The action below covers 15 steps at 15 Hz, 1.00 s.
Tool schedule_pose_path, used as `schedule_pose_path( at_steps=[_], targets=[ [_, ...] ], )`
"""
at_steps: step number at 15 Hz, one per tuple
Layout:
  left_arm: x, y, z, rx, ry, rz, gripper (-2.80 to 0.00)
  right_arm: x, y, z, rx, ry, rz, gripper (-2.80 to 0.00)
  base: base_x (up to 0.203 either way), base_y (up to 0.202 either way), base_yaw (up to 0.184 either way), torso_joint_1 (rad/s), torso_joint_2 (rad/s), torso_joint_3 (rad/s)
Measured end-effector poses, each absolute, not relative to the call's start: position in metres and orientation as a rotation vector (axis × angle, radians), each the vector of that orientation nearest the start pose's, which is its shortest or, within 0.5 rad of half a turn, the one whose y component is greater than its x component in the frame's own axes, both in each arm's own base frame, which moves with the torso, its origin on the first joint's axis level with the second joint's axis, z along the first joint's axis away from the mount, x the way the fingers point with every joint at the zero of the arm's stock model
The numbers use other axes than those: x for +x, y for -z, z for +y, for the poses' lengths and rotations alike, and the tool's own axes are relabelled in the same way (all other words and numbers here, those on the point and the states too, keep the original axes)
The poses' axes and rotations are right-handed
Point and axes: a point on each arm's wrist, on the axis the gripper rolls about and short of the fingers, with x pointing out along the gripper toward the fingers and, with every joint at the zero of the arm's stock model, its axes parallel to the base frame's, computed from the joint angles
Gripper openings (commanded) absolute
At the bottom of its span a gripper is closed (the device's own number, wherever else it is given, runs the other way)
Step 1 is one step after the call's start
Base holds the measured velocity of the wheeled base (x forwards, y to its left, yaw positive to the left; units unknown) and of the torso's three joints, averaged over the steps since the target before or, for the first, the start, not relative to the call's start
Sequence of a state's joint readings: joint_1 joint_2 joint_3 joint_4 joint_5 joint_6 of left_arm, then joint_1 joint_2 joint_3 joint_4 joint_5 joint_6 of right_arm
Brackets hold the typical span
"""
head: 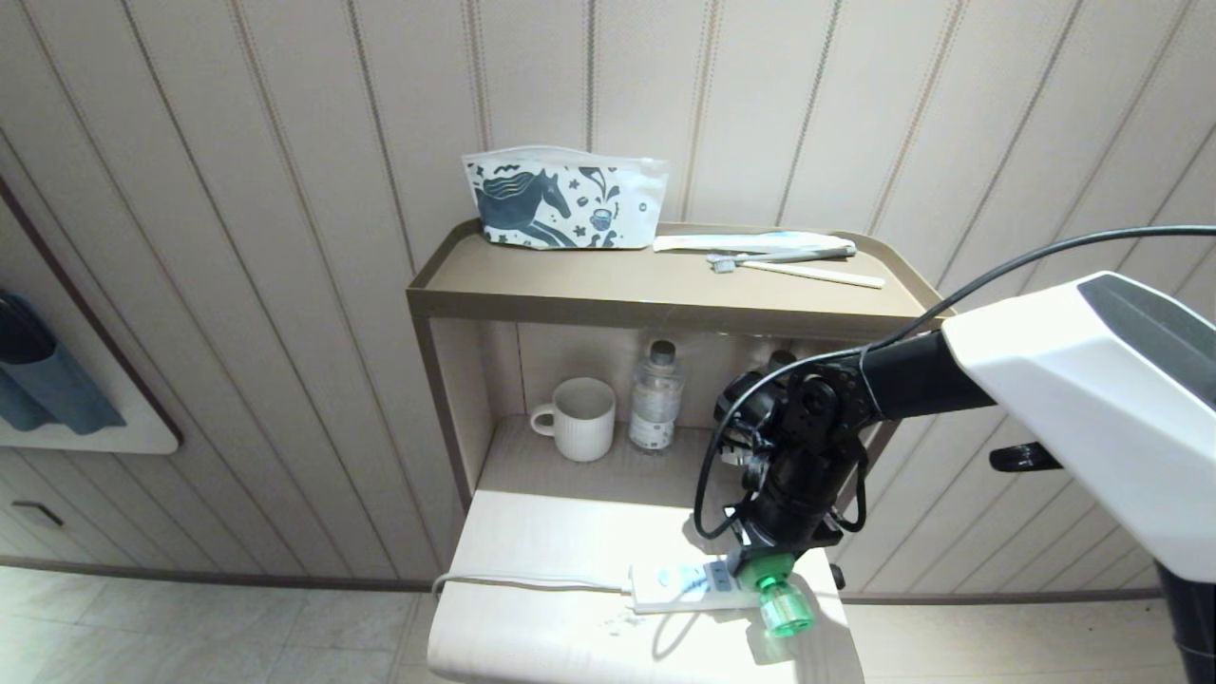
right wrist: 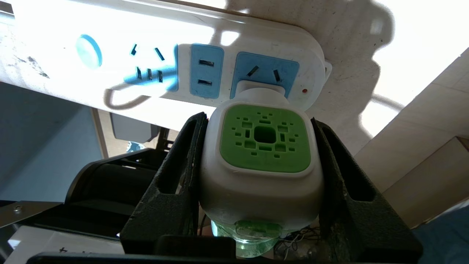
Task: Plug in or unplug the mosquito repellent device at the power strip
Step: Insert the plug into the socket
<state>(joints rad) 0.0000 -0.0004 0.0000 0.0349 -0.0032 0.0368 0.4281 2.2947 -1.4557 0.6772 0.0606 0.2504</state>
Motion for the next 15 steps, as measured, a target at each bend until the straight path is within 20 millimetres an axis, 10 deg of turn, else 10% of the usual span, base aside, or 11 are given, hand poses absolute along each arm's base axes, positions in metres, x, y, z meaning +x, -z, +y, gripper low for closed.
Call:
schedule_pose_path(
  at_steps=[5,6,15],
  targets=[
    [-0.023,-0.072,0.000,0.038,0.003,0.035,-2.80,0.341,-0.048,0.157,-0.077,-0.203,1.521,-2.80,0.000,0.000,0.000,0.000,0.00,0.000],
    [-0.023,-0.072,0.000,0.037,0.004,0.034,-2.80,0.340,-0.051,0.157,-0.076,-0.206,1.515,0.00,0.000,0.000,0.000,0.000,0.00,0.000],
    [-0.023,-0.072,0.000,0.037,0.003,0.035,-2.80,0.329,-0.080,0.159,-0.068,-0.245,1.424,0.00,0.000,0.000,0.000,0.000,0.00,0.000]
  ],
)
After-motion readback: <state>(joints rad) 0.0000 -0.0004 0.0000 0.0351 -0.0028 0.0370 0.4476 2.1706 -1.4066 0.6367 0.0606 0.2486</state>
